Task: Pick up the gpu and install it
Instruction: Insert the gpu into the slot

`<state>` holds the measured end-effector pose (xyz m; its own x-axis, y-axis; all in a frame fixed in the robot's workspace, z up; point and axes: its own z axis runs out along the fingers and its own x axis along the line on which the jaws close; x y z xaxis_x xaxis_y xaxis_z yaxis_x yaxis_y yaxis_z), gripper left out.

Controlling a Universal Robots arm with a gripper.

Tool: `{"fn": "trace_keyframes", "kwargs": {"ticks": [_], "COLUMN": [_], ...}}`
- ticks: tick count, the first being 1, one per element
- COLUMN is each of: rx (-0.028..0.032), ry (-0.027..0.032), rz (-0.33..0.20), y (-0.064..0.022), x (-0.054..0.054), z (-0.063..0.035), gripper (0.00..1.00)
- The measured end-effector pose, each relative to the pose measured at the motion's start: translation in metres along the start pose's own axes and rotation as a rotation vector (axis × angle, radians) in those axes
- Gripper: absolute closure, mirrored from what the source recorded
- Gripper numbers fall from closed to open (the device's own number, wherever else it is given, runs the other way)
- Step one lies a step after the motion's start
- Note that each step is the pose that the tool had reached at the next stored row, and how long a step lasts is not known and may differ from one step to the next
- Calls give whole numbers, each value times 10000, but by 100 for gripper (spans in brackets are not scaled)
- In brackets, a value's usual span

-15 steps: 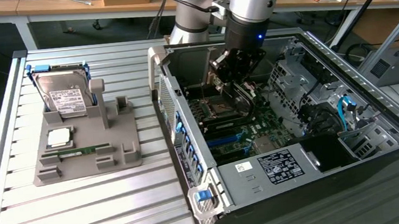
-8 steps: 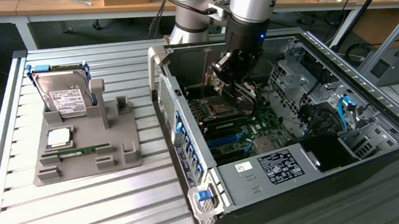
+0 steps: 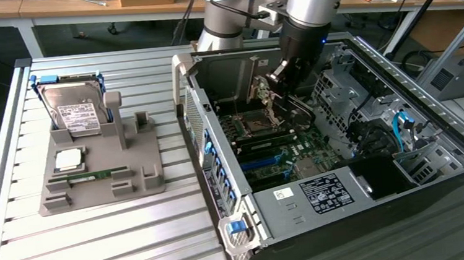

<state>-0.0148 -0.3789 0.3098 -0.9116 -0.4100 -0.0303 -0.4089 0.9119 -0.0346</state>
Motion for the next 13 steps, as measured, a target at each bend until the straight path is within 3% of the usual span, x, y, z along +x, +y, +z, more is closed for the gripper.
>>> {"fn": "trace_keyframes", "kwargs": {"ticks": [6, 13], "rx": [-3, -9], "ry": [-3, -9], "rz": [-90, -285], "y": [-35, -42], "x": [-79, -95], "z": [6, 8], "gripper": [73, 73]}}
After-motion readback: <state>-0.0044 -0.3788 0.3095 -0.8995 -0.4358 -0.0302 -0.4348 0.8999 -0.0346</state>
